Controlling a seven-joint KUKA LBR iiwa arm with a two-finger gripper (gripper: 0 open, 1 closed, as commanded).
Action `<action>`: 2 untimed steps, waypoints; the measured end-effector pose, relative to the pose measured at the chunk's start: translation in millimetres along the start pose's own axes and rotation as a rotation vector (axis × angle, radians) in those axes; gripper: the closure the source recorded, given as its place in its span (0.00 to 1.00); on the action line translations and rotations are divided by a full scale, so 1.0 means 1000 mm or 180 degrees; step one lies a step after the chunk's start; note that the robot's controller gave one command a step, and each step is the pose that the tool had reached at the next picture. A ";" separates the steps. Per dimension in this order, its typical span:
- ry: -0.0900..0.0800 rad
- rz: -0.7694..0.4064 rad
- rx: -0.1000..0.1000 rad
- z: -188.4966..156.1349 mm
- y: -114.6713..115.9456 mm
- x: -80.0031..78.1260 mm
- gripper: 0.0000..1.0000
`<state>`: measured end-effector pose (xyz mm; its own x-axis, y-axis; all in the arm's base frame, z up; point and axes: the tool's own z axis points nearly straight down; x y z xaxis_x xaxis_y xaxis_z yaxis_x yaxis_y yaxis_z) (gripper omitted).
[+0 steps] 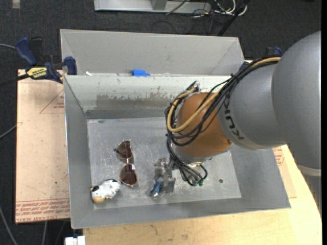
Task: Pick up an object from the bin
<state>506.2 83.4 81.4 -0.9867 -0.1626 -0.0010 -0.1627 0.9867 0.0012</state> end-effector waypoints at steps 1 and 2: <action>0.0019 0.0000 0.0001 -0.008 0.000 0.001 1.00; 0.0029 0.0000 0.0001 -0.027 0.000 0.002 1.00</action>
Offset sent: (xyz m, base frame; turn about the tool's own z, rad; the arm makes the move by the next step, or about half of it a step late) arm 0.0000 0.0000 0.0148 0.0000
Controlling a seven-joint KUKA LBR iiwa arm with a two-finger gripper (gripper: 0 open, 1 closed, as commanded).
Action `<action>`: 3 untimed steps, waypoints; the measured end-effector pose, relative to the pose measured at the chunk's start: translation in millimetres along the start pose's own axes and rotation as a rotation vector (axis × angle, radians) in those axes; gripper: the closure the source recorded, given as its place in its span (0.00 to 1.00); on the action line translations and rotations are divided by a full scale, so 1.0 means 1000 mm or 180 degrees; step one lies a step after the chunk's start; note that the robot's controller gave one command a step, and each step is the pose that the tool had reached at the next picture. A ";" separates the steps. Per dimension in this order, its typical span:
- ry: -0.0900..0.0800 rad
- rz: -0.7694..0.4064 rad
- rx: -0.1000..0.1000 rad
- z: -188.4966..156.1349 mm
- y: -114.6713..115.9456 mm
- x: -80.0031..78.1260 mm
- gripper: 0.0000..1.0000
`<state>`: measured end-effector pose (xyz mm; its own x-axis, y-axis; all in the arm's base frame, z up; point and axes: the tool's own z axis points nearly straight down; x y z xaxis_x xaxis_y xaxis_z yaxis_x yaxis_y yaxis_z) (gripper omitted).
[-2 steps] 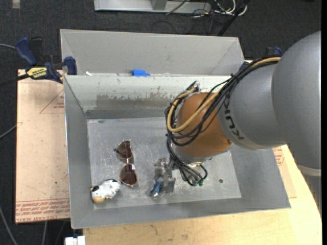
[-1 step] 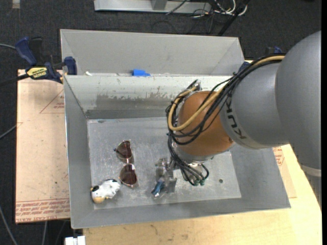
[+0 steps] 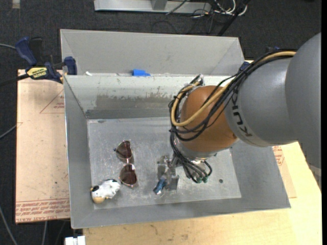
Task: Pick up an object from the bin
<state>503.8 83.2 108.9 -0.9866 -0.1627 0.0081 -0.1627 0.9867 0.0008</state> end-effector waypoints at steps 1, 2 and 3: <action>-0.0017 -0.0001 0.0000 -0.020 0.000 -0.001 1.00; -0.0038 0.0000 0.0001 -0.036 0.000 -0.002 1.00; -0.0044 0.0001 0.0001 -0.042 0.000 -0.003 1.00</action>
Offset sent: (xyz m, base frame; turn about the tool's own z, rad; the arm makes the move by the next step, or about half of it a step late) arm 0.0001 0.0002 0.0469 0.0000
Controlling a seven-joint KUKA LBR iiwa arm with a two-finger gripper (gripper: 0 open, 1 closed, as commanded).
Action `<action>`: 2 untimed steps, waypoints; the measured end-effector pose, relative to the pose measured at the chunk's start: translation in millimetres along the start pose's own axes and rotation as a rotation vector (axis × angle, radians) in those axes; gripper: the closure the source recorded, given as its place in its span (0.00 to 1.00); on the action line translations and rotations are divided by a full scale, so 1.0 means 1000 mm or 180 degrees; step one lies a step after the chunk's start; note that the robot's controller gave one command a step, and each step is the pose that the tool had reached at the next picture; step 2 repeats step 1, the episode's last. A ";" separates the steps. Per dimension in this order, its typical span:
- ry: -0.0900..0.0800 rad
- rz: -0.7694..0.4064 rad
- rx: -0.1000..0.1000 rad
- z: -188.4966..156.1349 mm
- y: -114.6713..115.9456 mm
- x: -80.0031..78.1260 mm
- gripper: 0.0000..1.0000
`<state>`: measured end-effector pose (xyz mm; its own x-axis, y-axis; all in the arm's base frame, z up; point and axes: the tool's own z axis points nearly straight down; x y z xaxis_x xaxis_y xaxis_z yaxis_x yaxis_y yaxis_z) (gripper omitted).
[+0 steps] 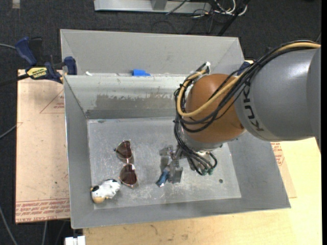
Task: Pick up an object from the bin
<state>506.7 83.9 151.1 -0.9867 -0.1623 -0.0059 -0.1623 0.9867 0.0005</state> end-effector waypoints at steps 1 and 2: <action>0.0023 0.0000 0.0000 -0.007 0.000 0.001 1.00; 0.0023 0.0000 0.0000 -0.007 0.000 0.001 1.00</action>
Offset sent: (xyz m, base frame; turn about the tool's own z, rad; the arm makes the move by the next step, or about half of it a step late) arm 0.0000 -0.0002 0.0086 0.0000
